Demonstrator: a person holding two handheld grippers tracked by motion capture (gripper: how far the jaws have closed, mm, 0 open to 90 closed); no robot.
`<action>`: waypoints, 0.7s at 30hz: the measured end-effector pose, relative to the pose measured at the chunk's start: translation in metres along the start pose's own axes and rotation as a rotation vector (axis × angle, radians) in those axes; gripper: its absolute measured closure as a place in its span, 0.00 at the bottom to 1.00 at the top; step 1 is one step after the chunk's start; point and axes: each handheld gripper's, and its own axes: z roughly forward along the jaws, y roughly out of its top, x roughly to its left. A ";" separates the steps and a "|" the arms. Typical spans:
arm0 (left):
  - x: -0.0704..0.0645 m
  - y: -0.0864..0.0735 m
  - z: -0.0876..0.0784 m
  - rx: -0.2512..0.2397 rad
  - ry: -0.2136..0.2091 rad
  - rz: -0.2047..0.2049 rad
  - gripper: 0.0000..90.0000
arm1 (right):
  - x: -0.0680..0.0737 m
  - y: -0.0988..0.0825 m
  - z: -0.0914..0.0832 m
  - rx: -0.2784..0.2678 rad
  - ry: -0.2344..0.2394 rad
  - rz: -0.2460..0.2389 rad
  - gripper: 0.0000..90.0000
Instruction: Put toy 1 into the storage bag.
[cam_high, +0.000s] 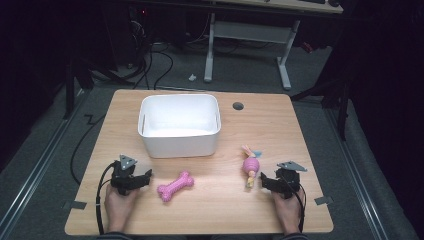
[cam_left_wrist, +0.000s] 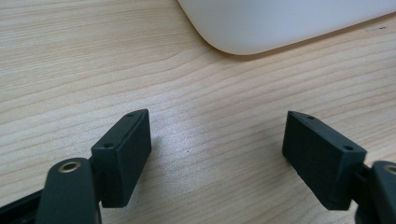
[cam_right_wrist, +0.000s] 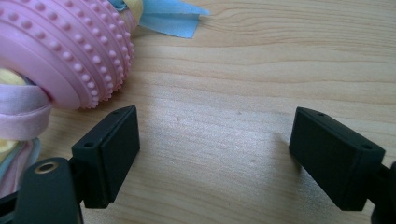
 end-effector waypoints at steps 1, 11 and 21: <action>0.000 0.000 0.000 0.001 0.000 0.001 0.27 | 0.000 0.000 0.000 0.000 -0.001 -0.001 0.18; -0.001 0.001 0.001 0.001 -0.010 0.008 0.25 | 0.000 0.000 0.000 -0.003 0.000 0.002 0.18; -0.001 0.001 0.002 0.005 -0.017 0.015 0.24 | 0.000 0.000 0.000 -0.008 0.002 -0.013 0.19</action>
